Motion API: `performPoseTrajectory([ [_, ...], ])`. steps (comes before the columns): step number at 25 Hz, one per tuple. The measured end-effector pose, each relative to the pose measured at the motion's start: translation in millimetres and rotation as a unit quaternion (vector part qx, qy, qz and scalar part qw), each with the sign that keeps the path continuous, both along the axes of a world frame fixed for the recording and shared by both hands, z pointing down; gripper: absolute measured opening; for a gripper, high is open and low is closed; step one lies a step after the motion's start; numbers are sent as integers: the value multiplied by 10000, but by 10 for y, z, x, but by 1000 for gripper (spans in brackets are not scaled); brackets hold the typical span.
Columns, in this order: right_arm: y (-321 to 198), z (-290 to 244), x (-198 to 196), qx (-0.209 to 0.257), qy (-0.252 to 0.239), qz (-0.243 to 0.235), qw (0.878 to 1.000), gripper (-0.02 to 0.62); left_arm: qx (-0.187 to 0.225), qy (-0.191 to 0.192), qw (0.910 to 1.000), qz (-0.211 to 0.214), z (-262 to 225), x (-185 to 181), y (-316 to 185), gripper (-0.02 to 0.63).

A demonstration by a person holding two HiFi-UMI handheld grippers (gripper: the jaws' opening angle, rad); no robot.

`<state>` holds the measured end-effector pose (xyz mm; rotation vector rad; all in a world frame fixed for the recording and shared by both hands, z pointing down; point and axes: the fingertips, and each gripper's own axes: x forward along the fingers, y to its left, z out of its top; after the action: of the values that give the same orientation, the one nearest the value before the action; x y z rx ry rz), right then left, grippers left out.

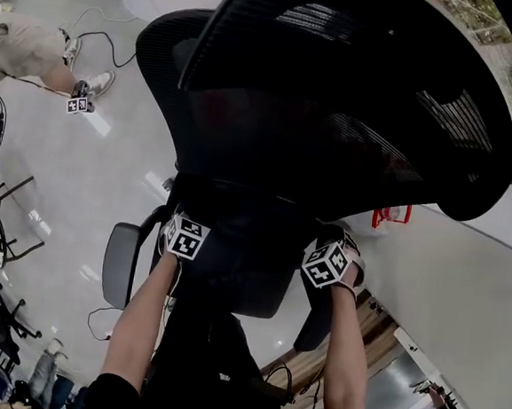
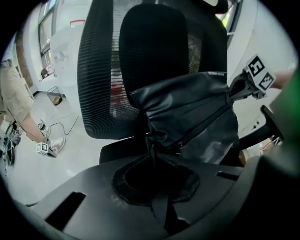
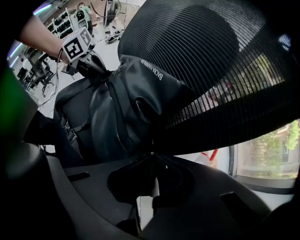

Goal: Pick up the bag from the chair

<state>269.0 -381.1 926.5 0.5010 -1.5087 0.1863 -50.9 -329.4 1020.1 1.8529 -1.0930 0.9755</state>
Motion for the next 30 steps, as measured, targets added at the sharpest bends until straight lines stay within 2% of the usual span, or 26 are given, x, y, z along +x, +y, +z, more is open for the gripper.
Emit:
performPoseTrajectory([
  [3,94,-123,-17,26,4,-65,10000,14,67,59,9999,-45,-188,33,143,12],
  [6,124,-254,-101,179,-113,-94,9997,14,344,70,9991,-248,-434,-25,205,11],
  [9,132,-367,-236,398,-344,-102,9986,14,765,30,9958,-507,-738,-160,179,11],
  [12,194,-594,-325,699,-610,-1,9957,14,1011,21,9926,-670,-1071,-247,258,11],
  [17,489,-1261,-449,1250,-1222,330,9841,14,1514,54,9853,-785,-1882,-356,615,11],
  [23,1071,-2282,-485,1933,-1868,343,9626,14,2335,89,9664,-1074,-3069,-396,1259,11],
  [27,1319,-2960,-515,2511,-2419,404,9364,14,3057,143,9449,-1164,-3814,-459,1456,11],
  [30,1701,-3345,-465,2653,-2822,565,9202,14,3359,230,9340,-1199,-4248,-444,1731,11],
])
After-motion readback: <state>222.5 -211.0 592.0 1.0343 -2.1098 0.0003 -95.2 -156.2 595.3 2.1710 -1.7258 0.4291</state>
